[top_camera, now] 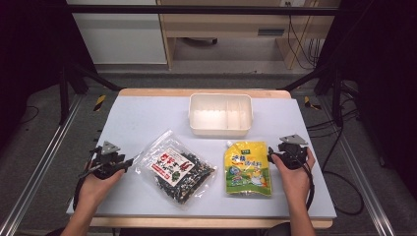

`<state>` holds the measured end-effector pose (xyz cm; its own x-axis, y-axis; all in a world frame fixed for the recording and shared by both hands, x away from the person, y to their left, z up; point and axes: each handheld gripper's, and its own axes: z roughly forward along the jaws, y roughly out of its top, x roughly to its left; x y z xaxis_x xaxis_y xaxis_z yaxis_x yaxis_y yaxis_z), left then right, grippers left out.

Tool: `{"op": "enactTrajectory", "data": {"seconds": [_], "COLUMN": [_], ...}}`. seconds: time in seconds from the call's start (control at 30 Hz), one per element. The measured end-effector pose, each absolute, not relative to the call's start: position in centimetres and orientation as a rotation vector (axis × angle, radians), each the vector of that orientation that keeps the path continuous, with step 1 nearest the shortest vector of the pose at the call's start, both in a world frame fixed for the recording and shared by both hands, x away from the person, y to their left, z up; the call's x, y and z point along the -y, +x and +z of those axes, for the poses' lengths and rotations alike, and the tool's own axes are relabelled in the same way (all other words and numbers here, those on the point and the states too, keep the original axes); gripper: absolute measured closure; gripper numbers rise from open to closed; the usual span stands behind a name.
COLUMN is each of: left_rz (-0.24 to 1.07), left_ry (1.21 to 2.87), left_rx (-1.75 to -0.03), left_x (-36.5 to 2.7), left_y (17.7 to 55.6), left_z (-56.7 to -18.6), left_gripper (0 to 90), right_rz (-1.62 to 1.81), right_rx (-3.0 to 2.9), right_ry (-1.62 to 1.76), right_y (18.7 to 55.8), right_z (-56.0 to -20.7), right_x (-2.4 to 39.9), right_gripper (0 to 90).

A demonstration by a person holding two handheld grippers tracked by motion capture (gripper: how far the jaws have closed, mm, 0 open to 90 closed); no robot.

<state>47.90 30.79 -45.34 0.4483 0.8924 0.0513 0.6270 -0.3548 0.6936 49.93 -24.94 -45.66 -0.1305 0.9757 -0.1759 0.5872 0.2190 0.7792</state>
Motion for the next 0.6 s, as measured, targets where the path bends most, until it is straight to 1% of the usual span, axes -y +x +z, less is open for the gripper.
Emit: {"op": "enactTrajectory", "data": {"seconds": [0.17, 0.6], "left_rz": [0.569, 0.529], "left_ry": [2.115, 2.121], "left_rx": [-1.258, -1.269], "left_x": [-30.62, -30.63], "left_y": [48.0, 48.25], "left_z": [-45.49, -45.87], "left_gripper": [59.6, 60.1], "right_rz": [0.73, 0.723], "right_rx": [-1.802, -1.816], "right_ry": [1.492, 1.467], "right_y": [49.87, 49.97], "right_z": [-45.63, -45.74], "right_x": [24.75, 24.79], "right_gripper": [19.8, 19.8]}}
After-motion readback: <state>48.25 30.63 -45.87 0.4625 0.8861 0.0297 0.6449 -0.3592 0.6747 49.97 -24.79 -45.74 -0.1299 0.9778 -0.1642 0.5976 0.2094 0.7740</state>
